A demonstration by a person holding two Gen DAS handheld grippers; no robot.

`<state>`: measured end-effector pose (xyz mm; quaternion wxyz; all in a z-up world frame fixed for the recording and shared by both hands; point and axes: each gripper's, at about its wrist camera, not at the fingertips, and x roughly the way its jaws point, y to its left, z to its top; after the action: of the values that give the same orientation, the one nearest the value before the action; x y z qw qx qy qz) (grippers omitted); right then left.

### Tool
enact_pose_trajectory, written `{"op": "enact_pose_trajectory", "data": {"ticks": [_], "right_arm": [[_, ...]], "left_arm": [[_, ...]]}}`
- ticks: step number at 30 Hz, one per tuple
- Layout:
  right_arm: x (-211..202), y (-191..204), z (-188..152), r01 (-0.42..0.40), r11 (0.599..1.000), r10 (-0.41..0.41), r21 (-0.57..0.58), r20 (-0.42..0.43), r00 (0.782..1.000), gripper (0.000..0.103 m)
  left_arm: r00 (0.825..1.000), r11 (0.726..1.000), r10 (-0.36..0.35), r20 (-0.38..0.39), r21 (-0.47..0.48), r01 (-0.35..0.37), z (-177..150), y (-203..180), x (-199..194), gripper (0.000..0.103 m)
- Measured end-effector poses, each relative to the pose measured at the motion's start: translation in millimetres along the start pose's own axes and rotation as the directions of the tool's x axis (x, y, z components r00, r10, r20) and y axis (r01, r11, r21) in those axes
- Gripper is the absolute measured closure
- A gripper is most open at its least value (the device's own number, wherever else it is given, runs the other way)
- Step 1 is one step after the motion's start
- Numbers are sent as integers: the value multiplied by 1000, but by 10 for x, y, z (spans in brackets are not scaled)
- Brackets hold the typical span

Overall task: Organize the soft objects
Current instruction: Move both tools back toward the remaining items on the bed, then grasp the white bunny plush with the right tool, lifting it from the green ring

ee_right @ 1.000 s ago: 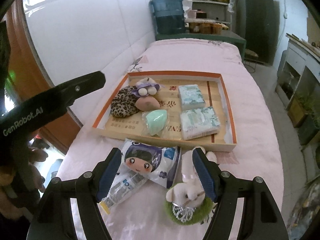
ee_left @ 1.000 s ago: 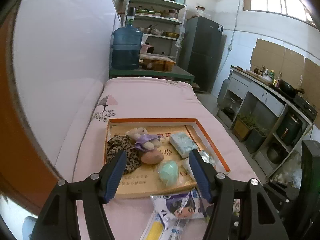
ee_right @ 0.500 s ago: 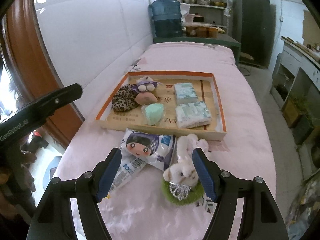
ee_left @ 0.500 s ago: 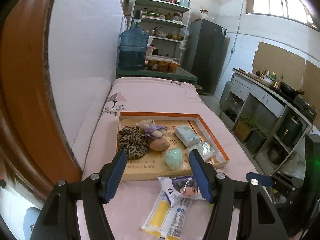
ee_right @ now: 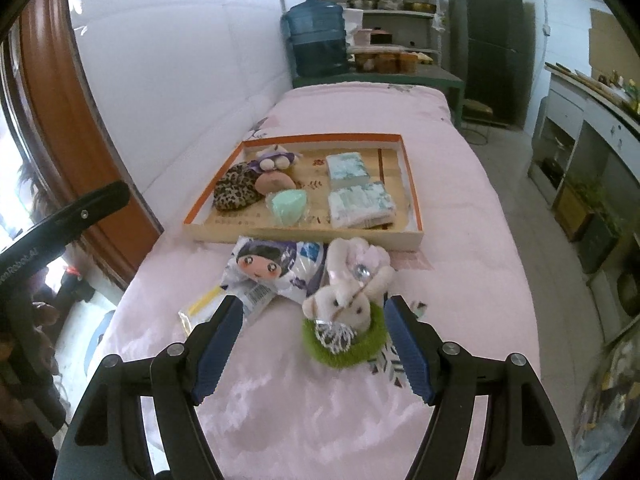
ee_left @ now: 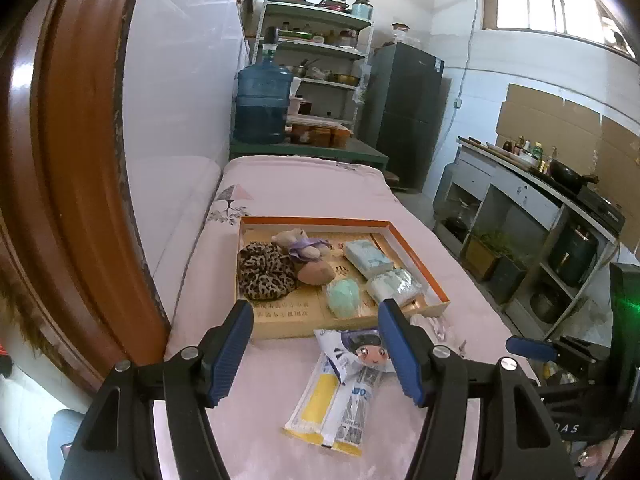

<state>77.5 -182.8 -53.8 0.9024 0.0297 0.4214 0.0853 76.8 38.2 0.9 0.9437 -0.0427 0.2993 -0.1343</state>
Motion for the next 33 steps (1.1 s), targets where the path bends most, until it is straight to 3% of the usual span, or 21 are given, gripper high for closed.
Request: {"op": "enact_pose_trajectory", "data": {"ticks": [15,24,33], "right_arm": [[176,-160,-338,-23,999,25,43,-48,999,28],[436,-232,-98,-53,992,60,111,-56,997,28],[927,-381,115,-16,982,40,186,-126,991,28]], "left_arm": [[999,999,-39,-35,22,40,-404,-8,67,38],[996,998,-60,-68,-6,60,-560,0,210,38],[994,998,-70,-89,-2,70,-623,16,351,38]]}}
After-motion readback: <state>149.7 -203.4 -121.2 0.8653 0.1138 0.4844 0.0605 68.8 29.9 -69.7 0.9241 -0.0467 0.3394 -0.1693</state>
